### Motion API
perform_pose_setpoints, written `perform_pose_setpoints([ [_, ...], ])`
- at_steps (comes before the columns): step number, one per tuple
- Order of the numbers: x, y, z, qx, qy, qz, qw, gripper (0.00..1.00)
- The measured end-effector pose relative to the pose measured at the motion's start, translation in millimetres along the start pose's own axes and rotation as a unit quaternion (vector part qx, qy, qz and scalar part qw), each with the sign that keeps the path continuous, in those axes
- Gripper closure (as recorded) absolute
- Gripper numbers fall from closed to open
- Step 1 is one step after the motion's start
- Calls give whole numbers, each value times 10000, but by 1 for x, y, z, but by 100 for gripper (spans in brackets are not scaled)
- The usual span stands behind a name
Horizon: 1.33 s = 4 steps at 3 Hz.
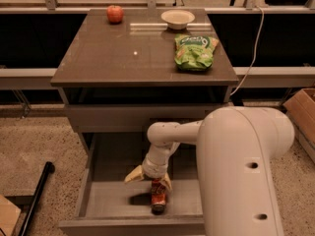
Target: Pick coke can from middle drawer and place on counter
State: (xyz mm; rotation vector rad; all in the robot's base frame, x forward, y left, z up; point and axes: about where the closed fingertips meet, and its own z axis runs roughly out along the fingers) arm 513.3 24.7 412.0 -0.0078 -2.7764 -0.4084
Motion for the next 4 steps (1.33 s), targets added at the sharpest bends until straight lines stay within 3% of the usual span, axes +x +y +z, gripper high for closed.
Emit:
perform_pose_setpoints([
  [1, -8, -14, 30, 211, 187, 508, 9983, 2],
  [2, -11, -26, 38, 343, 215, 863, 9954, 24],
  [3, -15, -41, 33, 739, 70, 1084, 9913, 55],
  [4, -15, -45, 26, 878, -28, 1130, 9897, 78],
])
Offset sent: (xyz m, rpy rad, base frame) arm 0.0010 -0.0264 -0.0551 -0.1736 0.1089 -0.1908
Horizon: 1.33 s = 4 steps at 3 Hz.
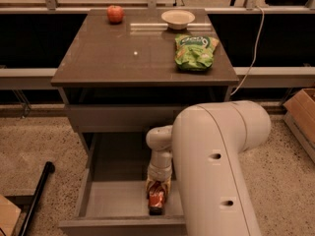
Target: Pick coke can from middle drawer and place on counter
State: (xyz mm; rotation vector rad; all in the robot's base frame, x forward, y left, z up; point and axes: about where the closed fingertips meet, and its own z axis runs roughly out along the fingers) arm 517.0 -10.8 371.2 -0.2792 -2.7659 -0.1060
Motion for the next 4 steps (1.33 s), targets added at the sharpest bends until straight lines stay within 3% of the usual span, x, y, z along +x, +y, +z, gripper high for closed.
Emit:
perform_pose_setpoints([
  [1, 12, -7, -41, -362, -141, -196, 9991, 99],
  [2, 27, -28, -107, -777, -470, -580, 9942, 100],
  [3, 44, -52, -182, -1266, -930, -1013, 9824, 100],
  [4, 67, -91, -276, -1595, -1811, -1568, 9577, 100],
])
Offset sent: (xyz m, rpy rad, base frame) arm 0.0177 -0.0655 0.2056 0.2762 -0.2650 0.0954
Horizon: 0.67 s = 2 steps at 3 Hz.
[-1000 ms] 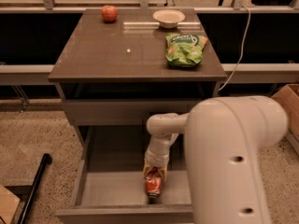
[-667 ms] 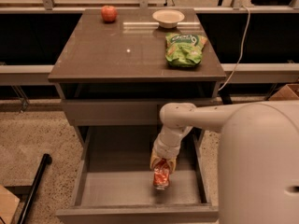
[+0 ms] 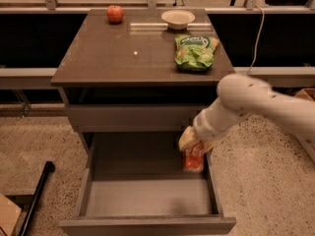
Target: Pick coke can from middle drawer and place on counter
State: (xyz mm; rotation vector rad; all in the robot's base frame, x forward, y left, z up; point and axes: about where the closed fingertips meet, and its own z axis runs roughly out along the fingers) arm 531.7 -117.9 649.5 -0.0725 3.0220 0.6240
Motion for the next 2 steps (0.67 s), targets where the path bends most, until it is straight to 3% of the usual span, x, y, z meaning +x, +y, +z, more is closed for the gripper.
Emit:
perform_pose_setpoints([
  [1, -10, -3, -77, -167, -685, -534, 9961, 100],
  [2, -46, 1, -194, -73, -1643, -1104, 9802, 100],
])
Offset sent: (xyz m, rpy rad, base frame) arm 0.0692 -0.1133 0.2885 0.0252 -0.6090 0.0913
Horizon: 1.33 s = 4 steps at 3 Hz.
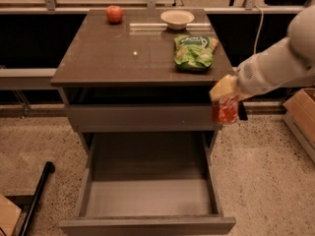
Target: Pick coke can from middle drawer and place on counter
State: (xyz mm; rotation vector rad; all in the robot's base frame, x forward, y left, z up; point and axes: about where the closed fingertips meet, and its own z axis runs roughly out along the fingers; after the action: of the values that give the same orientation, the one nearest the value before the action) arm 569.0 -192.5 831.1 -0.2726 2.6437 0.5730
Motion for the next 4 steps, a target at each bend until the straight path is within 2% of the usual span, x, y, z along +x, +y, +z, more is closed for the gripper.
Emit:
perform_pose_setpoints([
  [1, -62, 4, -65, 125, -662, -224, 9975, 100],
  [2, -94, 11, -104, 155, -1126, -320, 9930, 100],
  [3, -97, 13, -102, 110, -1166, -330, 9926, 100],
  [4, -116, 27, -90, -215, -1454, -405, 9883, 100],
])
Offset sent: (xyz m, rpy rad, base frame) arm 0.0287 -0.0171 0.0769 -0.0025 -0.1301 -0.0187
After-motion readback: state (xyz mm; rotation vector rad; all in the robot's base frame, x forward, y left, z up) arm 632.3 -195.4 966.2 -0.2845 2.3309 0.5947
